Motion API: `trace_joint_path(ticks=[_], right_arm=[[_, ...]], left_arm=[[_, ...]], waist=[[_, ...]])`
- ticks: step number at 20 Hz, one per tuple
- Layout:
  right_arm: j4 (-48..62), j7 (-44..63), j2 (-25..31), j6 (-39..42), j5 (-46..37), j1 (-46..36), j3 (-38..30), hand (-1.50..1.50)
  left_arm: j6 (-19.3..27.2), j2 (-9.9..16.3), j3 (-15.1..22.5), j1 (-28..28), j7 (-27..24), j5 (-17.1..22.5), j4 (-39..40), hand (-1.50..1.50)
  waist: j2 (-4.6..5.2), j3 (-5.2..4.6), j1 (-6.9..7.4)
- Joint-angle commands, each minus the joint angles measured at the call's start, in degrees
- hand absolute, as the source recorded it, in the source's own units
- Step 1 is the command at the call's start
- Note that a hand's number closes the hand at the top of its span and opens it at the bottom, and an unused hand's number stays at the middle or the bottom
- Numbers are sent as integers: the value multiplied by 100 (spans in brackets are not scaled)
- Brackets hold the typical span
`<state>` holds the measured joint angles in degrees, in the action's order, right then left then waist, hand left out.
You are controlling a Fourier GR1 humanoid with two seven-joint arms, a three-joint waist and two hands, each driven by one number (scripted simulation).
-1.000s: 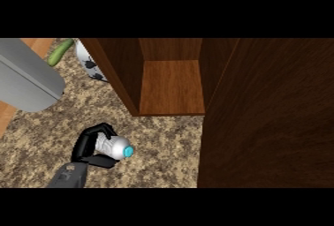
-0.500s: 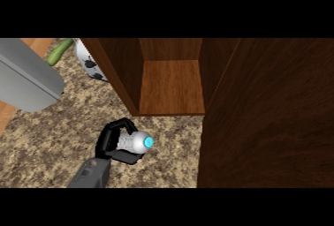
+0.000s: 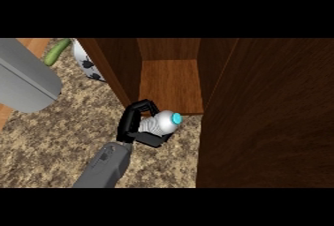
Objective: Pick up the bottled water, place it into the cabinet and close the cabinet
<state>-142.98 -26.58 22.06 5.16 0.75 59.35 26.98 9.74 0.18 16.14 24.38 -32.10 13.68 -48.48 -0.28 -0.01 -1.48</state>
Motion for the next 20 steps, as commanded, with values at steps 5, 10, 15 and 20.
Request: trace_joint_path(ticks=[5, 10, 15, 20], right_arm=[[-810, 182, 287, 65, 659, 285, -627, -150], [-736, 7, 249, 161, 379, 404, -366, -150], [-381, -307, 258, 351, 560, 305, -596, -150], [-362, -330, 236, 419, 816, 282, -864, -150]], left_arm=[[1034, -17, 329, 1184, 741, 543, 233, 150], [1533, -18, 725, 1951, 1101, 1208, 768, 150], [1404, -18, 105, 2703, 964, 1564, 1837, 150], [2167, -18, 132, 3130, 1080, 1432, 2386, 150]], waist=[[38, 0, -26], [52, -5, -145], [105, -5, -237], [93, 1, -176]])
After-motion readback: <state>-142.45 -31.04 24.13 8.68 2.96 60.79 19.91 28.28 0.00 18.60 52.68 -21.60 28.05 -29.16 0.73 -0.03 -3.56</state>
